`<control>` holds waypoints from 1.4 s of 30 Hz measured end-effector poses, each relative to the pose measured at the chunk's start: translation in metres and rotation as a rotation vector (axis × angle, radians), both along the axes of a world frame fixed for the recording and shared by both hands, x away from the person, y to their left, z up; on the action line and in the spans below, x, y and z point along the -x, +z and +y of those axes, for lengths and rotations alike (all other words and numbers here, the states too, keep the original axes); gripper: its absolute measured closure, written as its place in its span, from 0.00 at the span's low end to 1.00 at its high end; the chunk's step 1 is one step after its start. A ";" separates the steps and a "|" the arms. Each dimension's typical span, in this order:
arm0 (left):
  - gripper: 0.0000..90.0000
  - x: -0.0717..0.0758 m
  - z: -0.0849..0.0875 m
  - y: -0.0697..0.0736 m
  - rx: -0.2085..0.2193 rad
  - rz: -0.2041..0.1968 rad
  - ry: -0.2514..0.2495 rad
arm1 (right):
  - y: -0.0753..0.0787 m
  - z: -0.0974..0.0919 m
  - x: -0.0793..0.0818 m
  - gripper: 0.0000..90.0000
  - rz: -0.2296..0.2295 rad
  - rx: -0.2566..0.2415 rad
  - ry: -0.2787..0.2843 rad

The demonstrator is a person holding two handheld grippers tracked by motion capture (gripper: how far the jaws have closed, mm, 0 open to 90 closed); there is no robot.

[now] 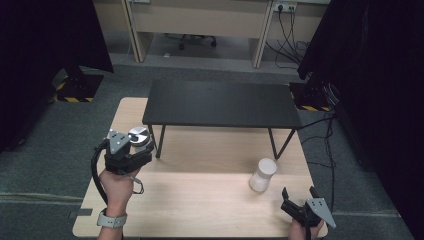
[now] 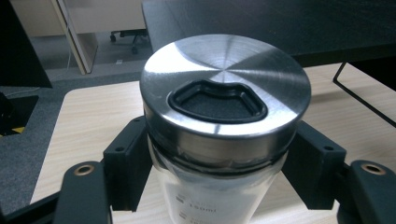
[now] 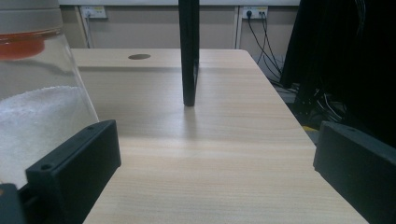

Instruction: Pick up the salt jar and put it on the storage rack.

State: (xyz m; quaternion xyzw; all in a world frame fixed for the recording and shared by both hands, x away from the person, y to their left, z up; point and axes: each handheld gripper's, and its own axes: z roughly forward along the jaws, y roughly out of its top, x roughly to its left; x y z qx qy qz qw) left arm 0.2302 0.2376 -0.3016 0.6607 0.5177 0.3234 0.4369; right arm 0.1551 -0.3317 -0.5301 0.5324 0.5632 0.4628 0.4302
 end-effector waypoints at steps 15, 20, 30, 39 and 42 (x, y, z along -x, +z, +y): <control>0.34 -0.015 -0.014 0.023 -0.002 -0.022 -0.036 | -0.001 0.000 0.001 0.01 -0.007 0.006 0.009; 0.34 -0.024 -0.022 0.032 -0.021 -0.028 -0.043 | -0.002 0.000 0.001 0.01 -0.011 0.004 0.007; 0.34 -0.040 -0.029 0.039 -0.016 -0.029 -0.056 | -0.001 0.001 0.001 0.01 -0.006 0.020 0.011; 0.34 -0.049 -0.030 0.047 -0.016 -0.045 -0.062 | 0.001 0.002 -0.001 0.01 0.005 0.037 0.013; 0.34 -0.052 -0.031 0.050 -0.017 -0.051 -0.061 | 0.002 0.004 -0.002 0.01 0.013 0.049 0.013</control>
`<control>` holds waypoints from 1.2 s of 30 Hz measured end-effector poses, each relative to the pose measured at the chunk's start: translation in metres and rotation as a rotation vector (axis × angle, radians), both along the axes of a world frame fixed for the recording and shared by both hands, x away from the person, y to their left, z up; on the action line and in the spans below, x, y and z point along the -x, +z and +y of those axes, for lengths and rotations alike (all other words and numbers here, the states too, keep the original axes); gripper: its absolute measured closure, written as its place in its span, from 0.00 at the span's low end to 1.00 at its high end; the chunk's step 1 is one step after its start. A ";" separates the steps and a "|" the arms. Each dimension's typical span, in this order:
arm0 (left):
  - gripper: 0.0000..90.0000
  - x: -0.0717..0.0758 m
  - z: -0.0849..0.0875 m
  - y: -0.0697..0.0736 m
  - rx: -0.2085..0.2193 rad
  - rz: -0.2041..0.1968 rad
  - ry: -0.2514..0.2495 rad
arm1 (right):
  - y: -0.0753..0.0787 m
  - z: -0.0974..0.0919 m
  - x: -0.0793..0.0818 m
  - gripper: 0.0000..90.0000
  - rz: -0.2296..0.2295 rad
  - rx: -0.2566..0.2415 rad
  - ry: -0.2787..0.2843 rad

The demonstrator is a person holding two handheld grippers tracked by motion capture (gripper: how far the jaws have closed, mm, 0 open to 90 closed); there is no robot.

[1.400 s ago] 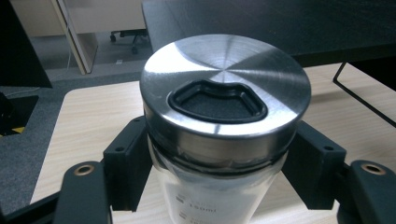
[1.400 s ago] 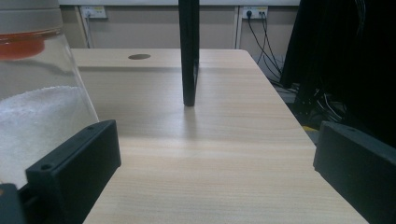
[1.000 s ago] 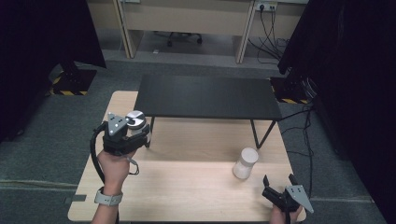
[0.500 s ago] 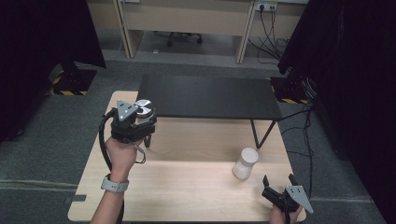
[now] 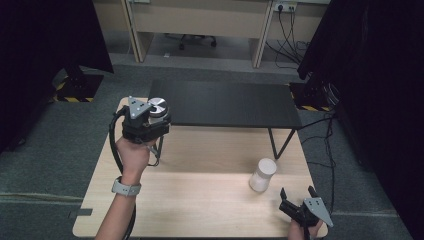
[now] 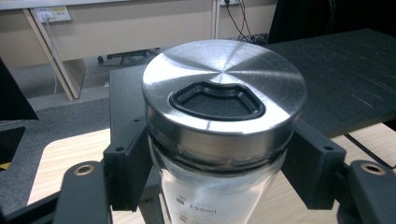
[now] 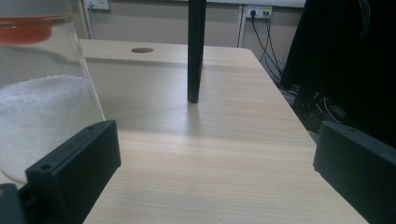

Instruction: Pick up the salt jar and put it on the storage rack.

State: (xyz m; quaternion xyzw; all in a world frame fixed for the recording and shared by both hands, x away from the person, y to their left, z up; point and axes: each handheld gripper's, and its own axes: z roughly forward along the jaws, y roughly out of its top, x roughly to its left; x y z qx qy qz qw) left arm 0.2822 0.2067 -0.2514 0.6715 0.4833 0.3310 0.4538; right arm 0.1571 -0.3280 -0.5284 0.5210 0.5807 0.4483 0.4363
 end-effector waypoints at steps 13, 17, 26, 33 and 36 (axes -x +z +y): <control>0.34 -0.017 -0.006 0.007 -0.009 -0.022 0.014 | 0.000 0.000 0.000 0.01 -0.002 0.002 -0.001; 0.34 -0.026 -0.008 0.005 -0.007 -0.023 0.020 | 0.000 0.000 0.000 0.01 -0.002 0.004 -0.001; 0.34 -0.049 -0.013 0.006 -0.021 -0.019 0.009 | 0.000 0.002 -0.001 0.01 0.000 0.008 -0.007; 0.34 -0.063 -0.016 0.006 -0.019 -0.020 0.009 | 0.001 0.002 -0.002 0.01 0.005 0.009 -0.006; 0.34 -0.068 -0.017 0.006 -0.020 -0.022 0.009 | 0.001 0.002 -0.002 0.01 0.007 0.010 -0.006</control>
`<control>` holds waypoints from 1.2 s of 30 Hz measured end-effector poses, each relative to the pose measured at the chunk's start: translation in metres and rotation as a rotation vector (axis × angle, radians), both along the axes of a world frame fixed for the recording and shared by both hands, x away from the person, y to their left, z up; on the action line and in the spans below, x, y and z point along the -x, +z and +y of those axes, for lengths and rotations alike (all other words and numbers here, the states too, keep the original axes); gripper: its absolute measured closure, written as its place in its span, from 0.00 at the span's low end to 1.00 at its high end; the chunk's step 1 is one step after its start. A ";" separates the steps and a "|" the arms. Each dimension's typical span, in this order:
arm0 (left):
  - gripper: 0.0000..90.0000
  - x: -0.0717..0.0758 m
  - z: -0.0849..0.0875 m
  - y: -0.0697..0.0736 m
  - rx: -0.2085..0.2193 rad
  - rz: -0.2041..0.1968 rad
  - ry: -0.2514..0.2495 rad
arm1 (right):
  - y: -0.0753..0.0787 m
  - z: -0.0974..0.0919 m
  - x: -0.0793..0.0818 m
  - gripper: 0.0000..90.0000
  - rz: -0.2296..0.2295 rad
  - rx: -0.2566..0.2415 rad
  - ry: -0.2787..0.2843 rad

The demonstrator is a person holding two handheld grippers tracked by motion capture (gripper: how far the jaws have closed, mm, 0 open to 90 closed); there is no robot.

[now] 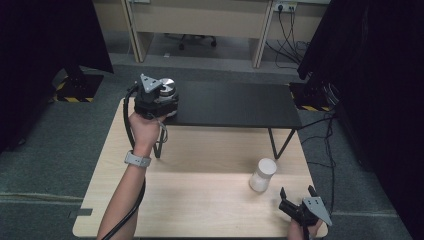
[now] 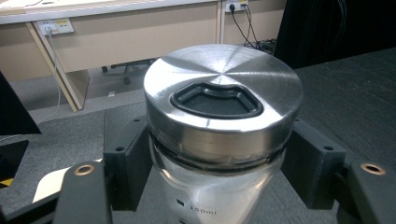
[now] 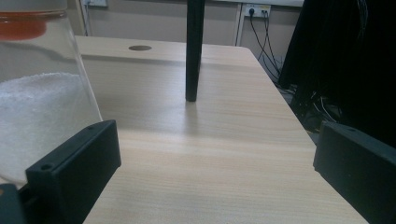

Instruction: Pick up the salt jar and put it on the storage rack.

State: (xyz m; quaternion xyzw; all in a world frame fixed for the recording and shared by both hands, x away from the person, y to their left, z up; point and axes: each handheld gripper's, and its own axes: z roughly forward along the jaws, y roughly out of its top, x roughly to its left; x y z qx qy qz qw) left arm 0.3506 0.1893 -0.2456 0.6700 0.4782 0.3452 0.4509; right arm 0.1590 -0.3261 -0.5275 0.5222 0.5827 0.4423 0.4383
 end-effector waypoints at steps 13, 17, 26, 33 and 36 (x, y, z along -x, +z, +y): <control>0.34 -0.020 0.000 -0.002 -0.007 0.005 0.011 | -0.002 -0.011 0.002 0.01 -0.012 -0.105 -0.001; 0.34 -0.026 0.001 -0.004 0.008 0.001 0.018 | -0.002 -0.012 0.002 0.01 -0.014 -0.122 -0.003; 0.34 -0.040 -0.006 -0.004 0.011 0.012 -0.011 | -0.002 -0.011 0.002 0.01 -0.017 -0.124 -0.005; 0.34 -0.046 -0.008 -0.005 0.004 0.017 -0.016 | -0.003 -0.012 0.002 0.01 -0.020 -0.124 -0.005; 0.34 -0.046 -0.008 -0.004 0.002 0.021 -0.017 | -0.003 -0.011 0.001 0.01 -0.018 -0.120 -0.004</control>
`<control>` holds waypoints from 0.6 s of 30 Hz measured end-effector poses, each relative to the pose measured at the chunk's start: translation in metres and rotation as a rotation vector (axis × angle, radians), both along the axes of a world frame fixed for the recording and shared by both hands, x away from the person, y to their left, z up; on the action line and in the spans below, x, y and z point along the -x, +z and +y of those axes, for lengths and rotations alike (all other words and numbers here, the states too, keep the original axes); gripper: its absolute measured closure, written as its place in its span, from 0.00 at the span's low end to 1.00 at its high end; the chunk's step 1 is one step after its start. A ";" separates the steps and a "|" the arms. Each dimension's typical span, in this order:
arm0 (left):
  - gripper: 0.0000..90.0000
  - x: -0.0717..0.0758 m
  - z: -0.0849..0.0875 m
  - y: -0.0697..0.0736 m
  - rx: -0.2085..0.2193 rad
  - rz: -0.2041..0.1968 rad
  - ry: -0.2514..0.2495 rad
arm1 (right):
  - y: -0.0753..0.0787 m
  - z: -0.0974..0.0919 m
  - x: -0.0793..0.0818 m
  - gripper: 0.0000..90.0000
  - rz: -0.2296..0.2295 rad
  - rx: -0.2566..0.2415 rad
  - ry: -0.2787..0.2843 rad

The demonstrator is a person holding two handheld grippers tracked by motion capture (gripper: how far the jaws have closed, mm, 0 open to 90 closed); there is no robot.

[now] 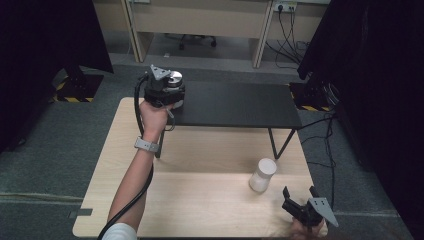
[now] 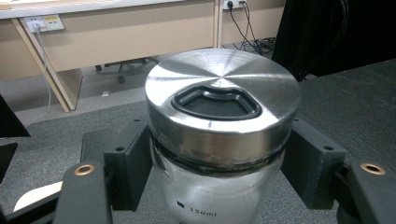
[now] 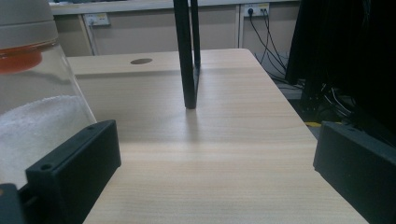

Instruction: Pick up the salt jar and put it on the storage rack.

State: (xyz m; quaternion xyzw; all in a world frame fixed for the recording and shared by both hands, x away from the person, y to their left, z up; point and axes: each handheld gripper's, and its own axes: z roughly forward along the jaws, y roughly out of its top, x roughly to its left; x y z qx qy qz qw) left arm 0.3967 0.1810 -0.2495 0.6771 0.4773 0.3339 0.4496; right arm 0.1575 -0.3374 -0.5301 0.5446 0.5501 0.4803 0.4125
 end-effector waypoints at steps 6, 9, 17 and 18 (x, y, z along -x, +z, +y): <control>0.34 -0.001 0.004 -0.001 0.023 0.008 0.001 | 0.000 0.001 0.000 0.01 0.000 0.002 -0.001; 0.34 -0.001 0.003 0.000 0.021 0.008 0.002 | 0.001 0.001 0.000 0.01 0.004 0.004 -0.001; 0.30 0.002 -0.003 -0.003 -0.013 -0.019 0.023 | 0.001 0.001 0.000 0.01 0.006 0.007 -0.002; 0.28 0.002 -0.003 -0.003 -0.014 -0.019 0.019 | 0.001 0.001 0.000 0.01 0.006 0.006 -0.001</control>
